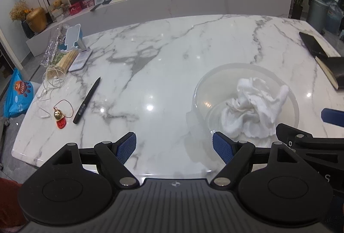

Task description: Clean bowl

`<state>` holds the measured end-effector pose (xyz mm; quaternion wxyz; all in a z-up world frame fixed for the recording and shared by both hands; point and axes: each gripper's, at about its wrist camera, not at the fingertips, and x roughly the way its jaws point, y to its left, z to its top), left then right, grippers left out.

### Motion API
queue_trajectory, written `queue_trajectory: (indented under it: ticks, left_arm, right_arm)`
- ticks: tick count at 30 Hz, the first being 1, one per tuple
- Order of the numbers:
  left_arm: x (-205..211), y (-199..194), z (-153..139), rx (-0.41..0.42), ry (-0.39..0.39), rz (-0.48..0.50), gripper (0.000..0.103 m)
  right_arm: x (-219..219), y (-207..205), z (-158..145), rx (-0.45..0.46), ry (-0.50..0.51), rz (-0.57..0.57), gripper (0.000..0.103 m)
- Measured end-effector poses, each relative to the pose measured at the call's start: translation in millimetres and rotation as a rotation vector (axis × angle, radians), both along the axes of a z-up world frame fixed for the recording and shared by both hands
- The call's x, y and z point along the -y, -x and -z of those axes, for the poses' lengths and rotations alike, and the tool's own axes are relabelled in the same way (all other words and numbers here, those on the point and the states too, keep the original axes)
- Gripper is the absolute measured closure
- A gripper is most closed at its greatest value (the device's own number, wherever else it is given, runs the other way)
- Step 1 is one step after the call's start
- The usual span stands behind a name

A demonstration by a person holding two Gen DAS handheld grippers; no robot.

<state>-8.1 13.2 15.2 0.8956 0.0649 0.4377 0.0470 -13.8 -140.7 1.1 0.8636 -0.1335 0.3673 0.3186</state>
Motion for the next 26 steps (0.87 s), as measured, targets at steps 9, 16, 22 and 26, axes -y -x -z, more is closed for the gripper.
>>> queue_trajectory:
  ticks: [9, 16, 22, 26]
  left_arm:
    - [4, 9, 3, -0.008, 0.016, 0.037, 0.025]
    - [10, 12, 6, -0.004, 0.003, 0.049, 0.025]
    - [9, 12, 6, -0.002, 0.007, 0.049, 0.025]
    - [10, 12, 7, 0.001, 0.005, 0.052, 0.025]
  right_arm:
    - [11, 10, 3, 0.001, 0.009, 0.023, 0.024]
    - [16, 10, 7, 0.002, 0.023, 0.034, 0.024]
    - [16, 10, 7, 0.009, 0.023, 0.033, 0.024]
    - [14, 11, 8, 0.008, 0.023, 0.034, 0.024]
